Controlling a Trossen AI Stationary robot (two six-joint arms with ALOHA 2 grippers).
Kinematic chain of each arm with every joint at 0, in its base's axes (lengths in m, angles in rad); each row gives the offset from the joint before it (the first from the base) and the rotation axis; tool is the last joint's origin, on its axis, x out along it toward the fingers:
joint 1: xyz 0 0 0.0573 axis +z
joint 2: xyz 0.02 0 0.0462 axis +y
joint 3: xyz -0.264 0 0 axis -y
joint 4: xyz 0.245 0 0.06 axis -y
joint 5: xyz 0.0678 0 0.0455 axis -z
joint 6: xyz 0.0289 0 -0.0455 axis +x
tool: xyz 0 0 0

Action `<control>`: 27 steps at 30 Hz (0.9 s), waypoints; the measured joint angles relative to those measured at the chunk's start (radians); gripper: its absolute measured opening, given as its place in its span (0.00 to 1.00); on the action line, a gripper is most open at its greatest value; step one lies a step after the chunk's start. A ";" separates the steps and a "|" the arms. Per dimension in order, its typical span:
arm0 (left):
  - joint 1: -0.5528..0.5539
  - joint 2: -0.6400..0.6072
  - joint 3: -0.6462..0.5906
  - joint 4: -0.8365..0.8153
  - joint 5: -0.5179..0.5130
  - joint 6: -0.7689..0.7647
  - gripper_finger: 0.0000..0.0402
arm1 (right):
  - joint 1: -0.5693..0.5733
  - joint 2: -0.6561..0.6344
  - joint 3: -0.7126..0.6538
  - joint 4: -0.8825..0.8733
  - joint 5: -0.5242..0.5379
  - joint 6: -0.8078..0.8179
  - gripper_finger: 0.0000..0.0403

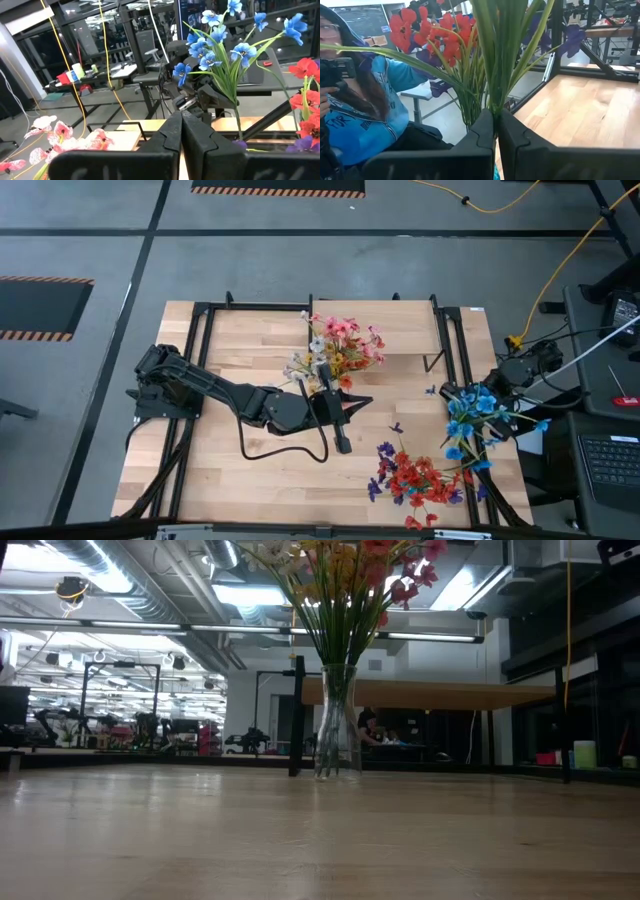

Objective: Pick and place flowers into a vace then onto a shelf
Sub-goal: Put the blue flowers into the blue vase

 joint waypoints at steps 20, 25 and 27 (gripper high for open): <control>0.000 0.000 0.000 0.000 0.000 -0.001 0.01 | 0.085 0.118 0.007 0.144 -0.016 -0.057 0.00; 0.000 0.000 0.000 0.000 0.000 -0.001 0.01 | 0.149 0.208 0.002 0.255 0.009 -0.129 0.00; 0.000 0.000 0.000 0.000 0.000 -0.001 0.01 | 0.179 0.254 0.001 0.295 0.009 -0.151 0.00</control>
